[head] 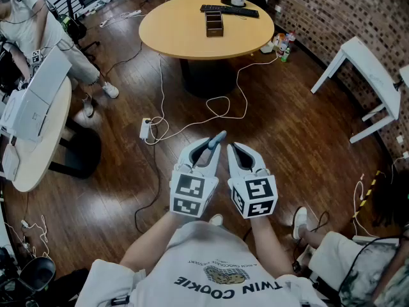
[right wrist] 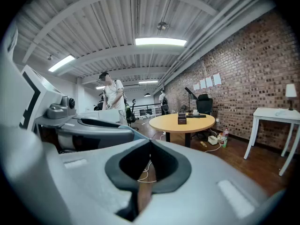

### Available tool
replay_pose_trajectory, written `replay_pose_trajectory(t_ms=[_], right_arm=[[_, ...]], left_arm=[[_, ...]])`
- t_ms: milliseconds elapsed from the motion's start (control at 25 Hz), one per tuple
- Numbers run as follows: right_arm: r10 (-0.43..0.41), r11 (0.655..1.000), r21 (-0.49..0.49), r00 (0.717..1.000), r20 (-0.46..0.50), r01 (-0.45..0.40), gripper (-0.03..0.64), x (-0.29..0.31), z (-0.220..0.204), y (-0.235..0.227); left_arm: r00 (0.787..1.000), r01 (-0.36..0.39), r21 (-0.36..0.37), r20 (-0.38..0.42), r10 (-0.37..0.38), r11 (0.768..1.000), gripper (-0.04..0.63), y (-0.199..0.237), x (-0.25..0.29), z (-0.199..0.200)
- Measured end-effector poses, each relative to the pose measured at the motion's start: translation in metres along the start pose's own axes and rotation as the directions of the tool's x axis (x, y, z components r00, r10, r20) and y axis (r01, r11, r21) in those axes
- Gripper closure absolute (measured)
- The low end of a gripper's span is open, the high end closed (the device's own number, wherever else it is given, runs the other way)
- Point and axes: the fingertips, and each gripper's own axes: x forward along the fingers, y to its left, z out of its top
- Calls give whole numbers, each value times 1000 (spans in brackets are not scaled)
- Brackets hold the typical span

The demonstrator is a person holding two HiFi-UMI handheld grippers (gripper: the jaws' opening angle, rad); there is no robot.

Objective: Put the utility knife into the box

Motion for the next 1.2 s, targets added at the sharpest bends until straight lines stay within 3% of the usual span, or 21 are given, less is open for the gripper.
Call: replay_pose_trajectory(t_ms=[440, 1200], right_arm=[[-16, 1000, -26, 1000, -23, 16, 615, 60, 6, -30], [-143, 989, -42, 989, -50, 141, 614, 239, 76, -36]], left_arm=[[1000, 27, -17, -14, -27, 999, 523, 35, 59, -4], [986, 164, -23, -1, -164, 986, 523, 198, 159, 35]])
